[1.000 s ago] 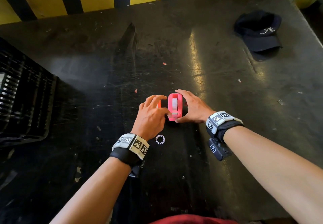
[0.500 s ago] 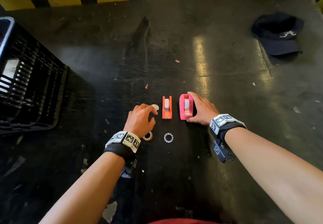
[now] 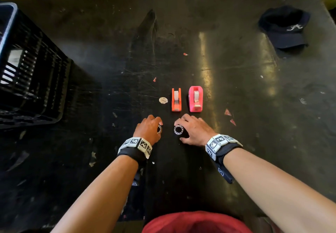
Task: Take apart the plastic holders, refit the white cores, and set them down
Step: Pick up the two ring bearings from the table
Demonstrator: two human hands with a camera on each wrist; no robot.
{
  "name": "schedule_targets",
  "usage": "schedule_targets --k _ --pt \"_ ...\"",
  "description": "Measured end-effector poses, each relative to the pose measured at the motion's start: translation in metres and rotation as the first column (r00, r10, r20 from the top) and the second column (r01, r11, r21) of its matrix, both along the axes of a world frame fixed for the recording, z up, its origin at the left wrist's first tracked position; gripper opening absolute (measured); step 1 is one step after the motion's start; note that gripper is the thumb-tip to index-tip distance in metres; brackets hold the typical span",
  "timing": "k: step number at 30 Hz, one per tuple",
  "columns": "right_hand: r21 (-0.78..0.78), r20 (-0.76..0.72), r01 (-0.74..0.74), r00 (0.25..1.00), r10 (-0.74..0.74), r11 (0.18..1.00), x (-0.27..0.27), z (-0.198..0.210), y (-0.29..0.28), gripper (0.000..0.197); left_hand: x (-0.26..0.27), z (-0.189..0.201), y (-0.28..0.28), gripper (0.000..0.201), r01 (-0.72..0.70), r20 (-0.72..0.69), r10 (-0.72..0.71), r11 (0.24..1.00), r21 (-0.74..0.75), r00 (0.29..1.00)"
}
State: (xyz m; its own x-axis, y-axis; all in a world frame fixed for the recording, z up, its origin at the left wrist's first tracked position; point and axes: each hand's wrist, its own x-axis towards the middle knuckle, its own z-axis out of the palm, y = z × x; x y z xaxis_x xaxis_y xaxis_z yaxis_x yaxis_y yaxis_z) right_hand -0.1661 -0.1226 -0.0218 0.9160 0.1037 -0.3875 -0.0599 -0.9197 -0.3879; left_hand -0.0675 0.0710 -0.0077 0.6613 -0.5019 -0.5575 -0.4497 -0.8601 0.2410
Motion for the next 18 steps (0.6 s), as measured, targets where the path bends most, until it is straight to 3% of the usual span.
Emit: schedule_targets --k 8,18 --pt "-0.062 0.095 0.035 0.995 -0.029 0.997 -0.001 0.001 0.025 0.038 0.003 0.009 0.029 0.045 -0.068 0.029 0.073 0.987 -0.147 0.997" --pt "-0.071 0.221 0.127 0.969 -0.108 0.989 0.087 0.035 0.04 0.039 0.073 0.044 0.032 0.042 -0.104 0.169 0.136 0.977 -0.187 0.976"
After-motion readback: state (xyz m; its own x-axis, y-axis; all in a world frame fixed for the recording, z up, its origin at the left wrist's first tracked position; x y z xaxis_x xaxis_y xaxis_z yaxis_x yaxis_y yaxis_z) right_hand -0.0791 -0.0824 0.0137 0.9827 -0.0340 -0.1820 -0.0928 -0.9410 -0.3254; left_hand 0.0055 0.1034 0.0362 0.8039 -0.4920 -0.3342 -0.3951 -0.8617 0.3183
